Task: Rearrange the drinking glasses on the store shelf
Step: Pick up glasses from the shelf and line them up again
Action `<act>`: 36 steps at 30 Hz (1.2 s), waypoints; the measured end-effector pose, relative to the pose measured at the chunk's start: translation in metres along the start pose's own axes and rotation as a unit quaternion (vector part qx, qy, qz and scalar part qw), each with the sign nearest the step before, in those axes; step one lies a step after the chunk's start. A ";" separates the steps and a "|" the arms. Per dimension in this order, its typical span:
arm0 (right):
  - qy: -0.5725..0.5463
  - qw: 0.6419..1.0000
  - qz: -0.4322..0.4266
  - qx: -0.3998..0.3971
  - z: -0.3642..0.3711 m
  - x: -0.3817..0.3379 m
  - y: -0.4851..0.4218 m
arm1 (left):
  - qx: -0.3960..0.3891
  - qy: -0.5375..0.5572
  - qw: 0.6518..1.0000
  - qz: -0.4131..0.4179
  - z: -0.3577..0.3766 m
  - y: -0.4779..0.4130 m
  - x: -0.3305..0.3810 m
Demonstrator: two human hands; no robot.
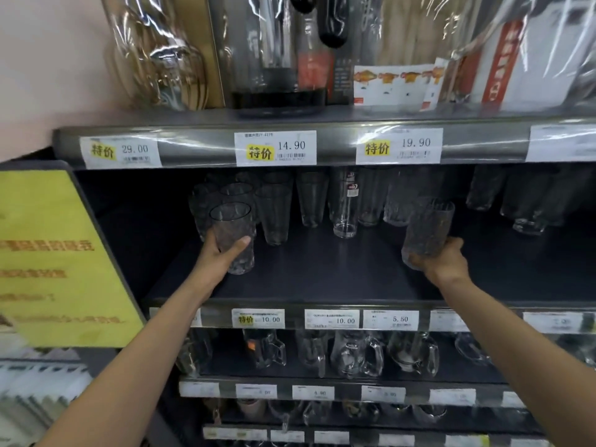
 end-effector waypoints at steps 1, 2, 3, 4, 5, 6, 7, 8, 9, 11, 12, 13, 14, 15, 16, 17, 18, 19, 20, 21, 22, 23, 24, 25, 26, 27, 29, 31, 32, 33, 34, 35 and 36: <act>0.004 1.000 0.000 0.000 0.000 -0.001 -0.002 | 0.009 -0.001 1.000 -0.003 0.000 0.000 -0.001; 0.007 1.000 0.001 -0.002 0.000 -0.001 -0.004 | 0.018 -0.004 1.000 -0.006 0.001 -0.001 -0.002; 0.012 1.000 0.001 -0.004 0.000 0.000 -0.007 | 0.026 -0.007 1.000 -0.009 0.001 -0.001 -0.002; 0.017 1.000 0.001 -0.006 -0.001 0.001 -0.009 | 0.033 -0.011 0.999 -0.010 0.001 -0.001 -0.001; 0.022 1.000 0.000 -0.006 -0.001 0.001 -0.011 | 0.040 -0.013 0.999 -0.009 0.001 -0.001 -0.002; 0.027 1.000 0.000 -0.004 -0.001 0.002 -0.012 | 0.046 -0.016 0.999 -0.008 0.001 -0.001 -0.002; 0.035 0.999 -0.001 -0.001 -0.001 0.003 -0.014 | 0.052 -0.019 0.998 -0.007 0.000 -0.002 -0.003; 0.043 0.999 -0.003 0.002 -0.002 0.003 -0.015 | 0.056 -0.023 0.998 -0.006 0.000 -0.002 -0.003; 0.052 0.999 -0.004 0.003 -0.001 0.003 -0.017 | 0.060 -0.025 0.998 -0.006 -0.001 -0.002 -0.004; 0.067 0.998 -0.011 0.005 -0.001 0.004 -0.021 | 0.068 -0.033 0.997 -0.006 -0.002 -0.002 -0.005; 0.070 0.997 -0.013 0.005 0.000 0.003 -0.023 | 0.071 -0.037 0.997 -0.006 -0.003 -0.002 -0.006; 0.070 0.997 -0.013 0.005 0.000 0.004 -0.025 | 0.074 -0.038 0.996 -0.007 -0.004 -0.002 -0.007; 0.068 0.998 -0.012 0.006 0.001 0.005 -0.027 | 0.077 -0.038 0.996 -0.008 -0.005 -0.002 -0.008; 0.066 0.998 -0.009 0.006 0.001 0.005 -0.028 | 0.078 -0.034 0.996 -0.010 -0.006 -0.003 -0.009; 0.063 0.998 -0.006 0.006 0.002 0.007 -0.030 | 0.078 -0.029 0.996 -0.013 -0.005 -0.003 -0.010; 0.064 0.998 -0.003 0.007 0.003 0.009 -0.033 | 0.078 -0.024 0.997 -0.017 -0.006 -0.004 -0.012; 0.067 0.998 -0.002 0.008 0.004 0.010 -0.035 | 0.077 -0.021 0.997 -0.021 -0.005 -0.005 -0.013; 0.074 0.997 -0.002 0.010 0.005 0.010 -0.038 | 0.075 -0.019 0.997 -0.024 -0.005 -0.006 -0.014; 0.088 0.996 -0.003 0.010 0.006 0.011 -0.042 | 0.074 -0.018 0.997 -0.023 -0.004 -0.006 -0.015; 0.107 0.994 -0.006 0.006 0.008 0.011 -0.044 | 0.076 -0.020 0.997 -0.021 -0.004 -0.007 -0.016; 0.127 0.992 -0.009 0.001 0.011 0.011 -0.046 | 0.080 -0.026 0.996 -0.018 -0.004 -0.007 -0.015; 0.146 0.989 -0.013 -0.003 0.012 0.011 -0.048 | 0.084 -0.039 0.996 -0.013 -0.004 -0.006 -0.014; 0.164 0.986 -0.017 -0.004 0.013 0.010 -0.050 | 0.087 -0.051 0.995 -0.008 -0.005 -0.004 -0.012; 0.179 0.984 -0.020 -0.004 0.013 0.010 -0.052 | 0.090 -0.059 0.994 -0.004 -0.005 -0.003 -0.012; 0.194 0.981 -0.025 -0.002 0.014 0.010 -0.054 | 0.092 -0.062 0.994 0.001 -0.005 -0.003 -0.011; 0.209 0.977 -0.031 -0.001 0.014 0.009 -0.056 | 0.092 -0.065 0.994 0.005 -0.005 -0.003 -0.012; 0.232 0.972 -0.043 0.001 0.016 0.008 -0.060 | 0.090 -0.070 0.993 0.009 -0.005 -0.004 -0.012; 0.239 0.970 -0.051 0.002 0.017 0.008 -0.063 | 0.086 -0.073 0.994 0.005 -0.005 -0.006 -0.014; 0.240 0.969 -0.054 0.001 0.018 0.009 -0.065 | 0.086 -0.075 0.993 -0.001 -0.005 -0.007 -0.015; 0.242 0.969 -0.056 0.001 0.018 0.009 -0.066 | 0.086 -0.075 0.993 -0.005 -0.006 -0.008 -0.018; 0.245 0.968 -0.057 0.000 0.019 0.009 -0.068 | 0.087 -0.074 0.993 -0.008 -0.006 -0.009 -0.020; 0.247 0.967 -0.056 0.000 0.019 0.009 -0.069 | 0.087 -0.073 0.993 -0.010 -0.007 -0.010 -0.022; 0.249 0.967 -0.055 0.001 0.019 0.008 -0.070 | 0.087 -0.073 0.993 -0.011 -0.007 -0.011 -0.023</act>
Point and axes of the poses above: each hand's wrist, its own y-axis away from the middle knuckle, its own z-axis out of the palm, x = y × z, the point moved 7 cm from there along -y, towards the middle knuckle, and after that the axes turned 10 degrees about -y, right-handed, at the moved point
